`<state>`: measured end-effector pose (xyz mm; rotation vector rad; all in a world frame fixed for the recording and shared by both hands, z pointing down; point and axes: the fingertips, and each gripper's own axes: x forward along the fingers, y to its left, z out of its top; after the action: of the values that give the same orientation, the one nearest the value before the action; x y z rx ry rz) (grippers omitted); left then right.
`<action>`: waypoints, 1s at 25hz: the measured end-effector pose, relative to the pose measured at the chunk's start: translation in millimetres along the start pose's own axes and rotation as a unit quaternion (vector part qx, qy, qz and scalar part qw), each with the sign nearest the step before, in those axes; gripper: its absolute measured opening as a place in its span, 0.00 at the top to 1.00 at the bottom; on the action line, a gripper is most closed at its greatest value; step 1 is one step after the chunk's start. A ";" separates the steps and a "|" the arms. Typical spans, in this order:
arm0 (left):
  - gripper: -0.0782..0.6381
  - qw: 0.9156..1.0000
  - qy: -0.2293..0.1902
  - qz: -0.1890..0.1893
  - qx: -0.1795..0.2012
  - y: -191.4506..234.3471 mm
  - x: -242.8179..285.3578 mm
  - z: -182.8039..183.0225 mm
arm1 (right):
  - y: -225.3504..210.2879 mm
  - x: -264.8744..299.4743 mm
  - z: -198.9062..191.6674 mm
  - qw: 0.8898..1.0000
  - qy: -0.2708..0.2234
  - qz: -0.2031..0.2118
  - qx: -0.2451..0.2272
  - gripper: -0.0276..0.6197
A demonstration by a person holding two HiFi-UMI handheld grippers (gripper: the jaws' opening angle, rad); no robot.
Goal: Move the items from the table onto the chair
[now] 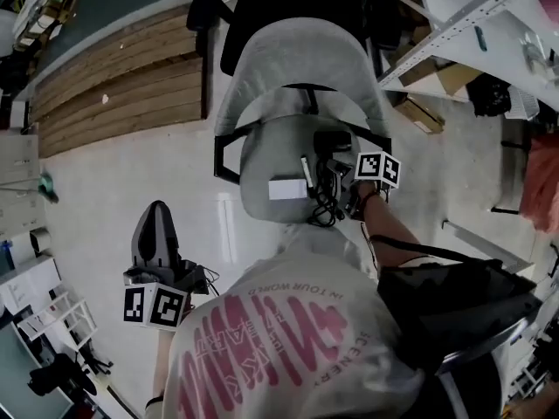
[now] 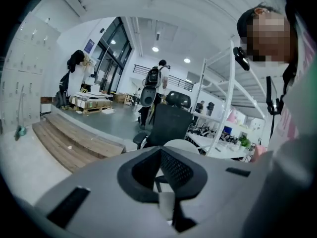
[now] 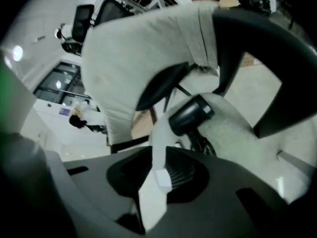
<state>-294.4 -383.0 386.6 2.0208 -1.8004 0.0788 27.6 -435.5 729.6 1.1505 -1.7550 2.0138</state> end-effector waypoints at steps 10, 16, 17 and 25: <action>0.88 0.986 -0.080 -0.143 0.011 -27.5 -79.5 1.6 | 218.9 -205.9 -7.6 0.891 -0.267 0.344 -0.132 0.93; 0.88 0.969 -0.105 -0.220 0.028 -51.5 -160.6 -11.4 | 266.7 -313.3 -103.1 0.832 -0.356 0.372 -0.204 0.93; 0.88 0.966 -0.111 -0.233 0.033 -56.4 -175.6 -12.5 | 270.5 -327.7 -122.7 0.824 -0.364 0.375 -0.218 0.93; 0.88 0.948 -0.096 -0.296 0.070 -87.4 -270.9 -40.6 | 266.0 -396.0 -250.8 0.797 -0.408 0.335 -0.293 0.93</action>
<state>-243.0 -110.1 312.2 2.6632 -1.2372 -0.1819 22.3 -150.4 272.2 1.3727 -3.2796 0.9588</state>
